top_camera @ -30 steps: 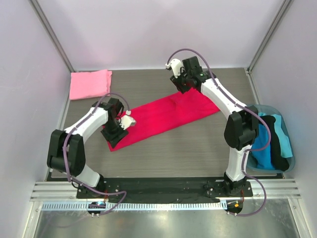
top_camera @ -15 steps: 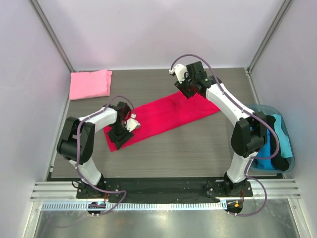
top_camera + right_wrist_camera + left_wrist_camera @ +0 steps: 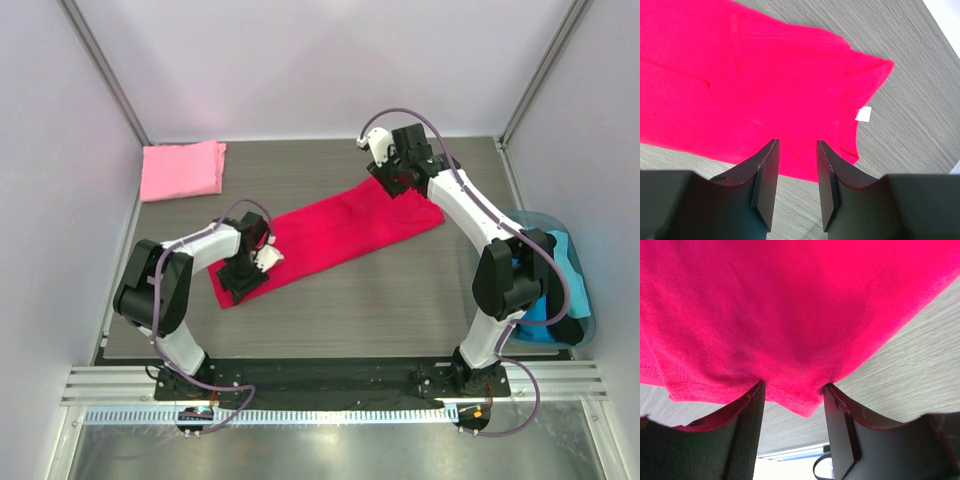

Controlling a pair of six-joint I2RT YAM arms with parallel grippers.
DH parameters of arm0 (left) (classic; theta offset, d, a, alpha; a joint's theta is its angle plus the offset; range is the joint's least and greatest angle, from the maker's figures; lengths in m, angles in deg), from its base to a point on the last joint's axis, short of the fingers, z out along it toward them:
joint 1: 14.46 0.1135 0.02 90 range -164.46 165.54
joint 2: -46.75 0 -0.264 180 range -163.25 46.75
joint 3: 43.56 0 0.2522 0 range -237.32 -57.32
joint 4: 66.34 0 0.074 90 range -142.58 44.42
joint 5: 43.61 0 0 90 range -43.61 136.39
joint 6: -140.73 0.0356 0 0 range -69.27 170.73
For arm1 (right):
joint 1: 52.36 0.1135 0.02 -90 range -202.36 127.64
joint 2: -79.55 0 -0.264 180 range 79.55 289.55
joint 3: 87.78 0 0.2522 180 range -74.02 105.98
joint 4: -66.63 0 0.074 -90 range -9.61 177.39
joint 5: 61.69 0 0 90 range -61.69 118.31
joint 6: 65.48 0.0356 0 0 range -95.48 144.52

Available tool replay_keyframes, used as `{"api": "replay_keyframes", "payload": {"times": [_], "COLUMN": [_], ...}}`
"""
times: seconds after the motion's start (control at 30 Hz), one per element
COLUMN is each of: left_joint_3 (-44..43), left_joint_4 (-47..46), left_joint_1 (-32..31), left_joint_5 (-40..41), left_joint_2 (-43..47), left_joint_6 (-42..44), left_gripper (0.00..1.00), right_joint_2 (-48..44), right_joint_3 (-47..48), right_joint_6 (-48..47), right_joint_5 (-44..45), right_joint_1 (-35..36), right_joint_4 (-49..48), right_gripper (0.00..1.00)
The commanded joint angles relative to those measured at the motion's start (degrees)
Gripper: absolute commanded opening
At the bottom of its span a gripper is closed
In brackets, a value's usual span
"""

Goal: Fold and stack the t-shirts
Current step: Fold the tshirt

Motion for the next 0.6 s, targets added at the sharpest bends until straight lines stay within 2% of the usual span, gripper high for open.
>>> {"api": "replay_keyframes", "payload": {"times": [0.0,0.33,0.57], "left_joint_3": [2.06,4.79,6.72], "left_joint_4": [0.11,1.34,0.55], "left_joint_1": [-1.68,-3.53,-4.24], "left_joint_5": [-0.67,1.97,1.61], "left_joint_2": [1.88,7.95,5.15], "left_joint_6": [-2.34,-4.98,-6.21], "left_gripper": [0.52,0.51,0.5], "right_joint_2": [-2.9,-3.34,-3.08], "right_joint_3": [0.47,-0.68,-0.33], "right_joint_6": [0.85,1.11,1.11], "right_joint_5": [-0.26,-0.96,-1.05], "right_joint_1": [0.05,0.05,0.05], "right_joint_4": [-2.12,-2.12,-2.29], "right_gripper": [0.41,0.41,0.41]}}
